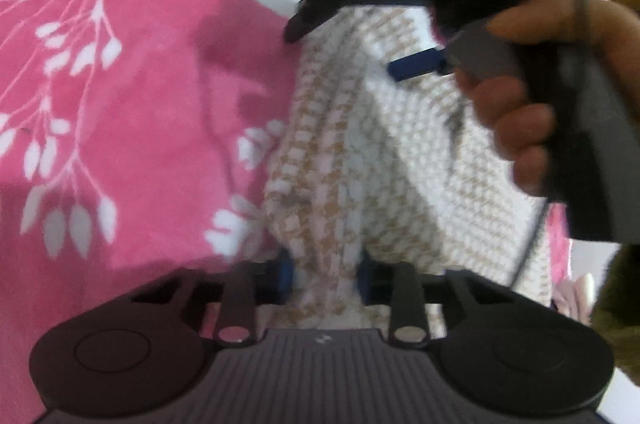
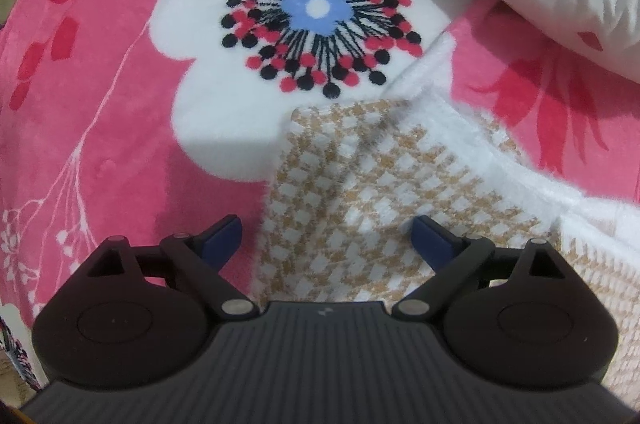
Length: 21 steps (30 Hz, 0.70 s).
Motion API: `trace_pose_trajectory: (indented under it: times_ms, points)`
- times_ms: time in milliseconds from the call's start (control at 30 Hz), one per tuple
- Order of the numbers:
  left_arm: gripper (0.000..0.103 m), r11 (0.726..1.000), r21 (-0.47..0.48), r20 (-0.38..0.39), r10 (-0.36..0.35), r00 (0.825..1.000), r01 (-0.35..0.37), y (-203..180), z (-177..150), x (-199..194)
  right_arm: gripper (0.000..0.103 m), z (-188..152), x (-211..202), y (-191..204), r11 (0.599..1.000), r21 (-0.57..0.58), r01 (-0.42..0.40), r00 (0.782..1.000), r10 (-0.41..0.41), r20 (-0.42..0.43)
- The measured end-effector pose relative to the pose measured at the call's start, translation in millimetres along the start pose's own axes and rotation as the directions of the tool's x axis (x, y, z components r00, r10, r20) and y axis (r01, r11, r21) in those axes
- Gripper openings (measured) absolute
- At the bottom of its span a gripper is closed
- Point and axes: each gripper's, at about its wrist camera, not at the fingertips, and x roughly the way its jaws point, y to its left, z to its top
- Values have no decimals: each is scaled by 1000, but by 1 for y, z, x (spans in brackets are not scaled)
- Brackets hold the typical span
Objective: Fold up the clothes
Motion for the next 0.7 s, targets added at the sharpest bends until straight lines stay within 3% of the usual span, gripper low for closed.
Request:
trace_pose_trajectory:
  times_ms: [267,300,367,533,700]
  points:
    - [14,991,73,128,-117,985,108,-36,-2,-31,88,-11,0,-1,988,-155,2,1000,-2,4]
    - [14,989,95,137,-124,983,111,-42,-2,-33,84,-14,-1,-1,983,-186,8,1000,-7,7]
    - [14,984,132,152,-137,979,117,-52,-1,-37,64,-20,-5,-3,968,-248,33,999,-27,29]
    - [14,968,213,165,-167,972,130,-74,-6,-49,26,-36,-31,-36,969,-244,-41,992,68,103]
    - [15,924,359,156,-199,967,132,-121,-26,-57,20,-55,-70,-65,975,-167,-144,948,184,259]
